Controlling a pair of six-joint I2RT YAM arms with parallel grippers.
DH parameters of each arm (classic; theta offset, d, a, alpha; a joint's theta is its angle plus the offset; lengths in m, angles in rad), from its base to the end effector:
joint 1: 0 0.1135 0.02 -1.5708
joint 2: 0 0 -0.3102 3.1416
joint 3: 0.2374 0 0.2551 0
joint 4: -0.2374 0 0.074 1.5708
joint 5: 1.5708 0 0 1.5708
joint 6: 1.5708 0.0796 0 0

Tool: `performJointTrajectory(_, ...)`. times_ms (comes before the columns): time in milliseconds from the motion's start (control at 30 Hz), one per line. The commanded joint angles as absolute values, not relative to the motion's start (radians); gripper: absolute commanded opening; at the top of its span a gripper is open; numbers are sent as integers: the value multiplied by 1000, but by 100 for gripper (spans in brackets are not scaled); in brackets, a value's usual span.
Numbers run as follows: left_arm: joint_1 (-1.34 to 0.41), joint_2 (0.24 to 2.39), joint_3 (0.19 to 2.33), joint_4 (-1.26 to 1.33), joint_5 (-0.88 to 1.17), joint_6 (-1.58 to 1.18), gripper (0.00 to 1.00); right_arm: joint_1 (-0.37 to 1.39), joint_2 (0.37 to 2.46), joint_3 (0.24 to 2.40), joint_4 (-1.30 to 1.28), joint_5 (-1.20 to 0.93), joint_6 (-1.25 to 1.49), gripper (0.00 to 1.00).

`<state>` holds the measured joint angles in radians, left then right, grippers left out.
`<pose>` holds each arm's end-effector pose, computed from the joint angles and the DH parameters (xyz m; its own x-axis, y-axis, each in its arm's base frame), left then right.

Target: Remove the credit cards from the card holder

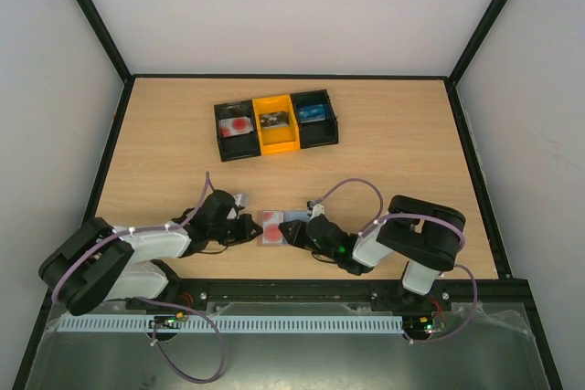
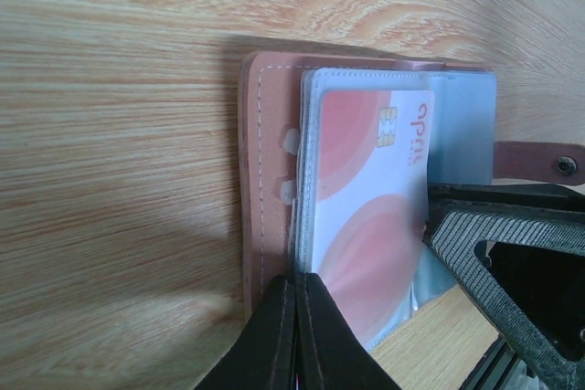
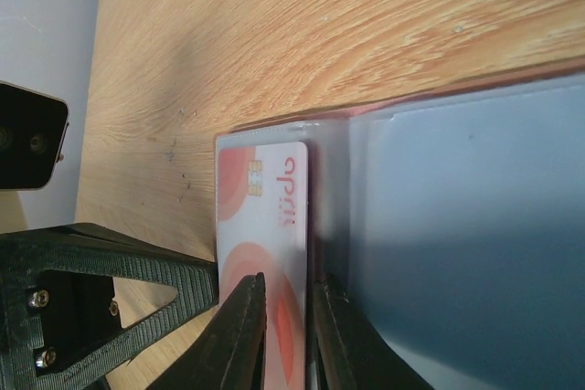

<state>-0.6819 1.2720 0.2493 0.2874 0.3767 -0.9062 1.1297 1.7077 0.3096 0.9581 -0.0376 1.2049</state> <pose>0.1515 -0.1607 0.1303 -0.9493 -0.1722 -0.2632 0.0821 0.6720 -0.7360 0.1266 0.2752 0.1214 -0.9224 0.2319 -0.3088 -0.1587 0.5013 0.8506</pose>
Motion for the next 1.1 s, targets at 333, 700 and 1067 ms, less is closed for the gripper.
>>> performJointTrajectory(333,-679,1256,217,230,334,-913,3,1132,1783,309,1089,-151,1224,12)
performJointTrajectory(700,-680,1220,213,196,314,-917,8,1131,1756,278,1109,-121,1218,2)
performJointTrajectory(1067,-679,1194,210,162,291,-917,12,1129,1740,253,1109,-99,1222,2)
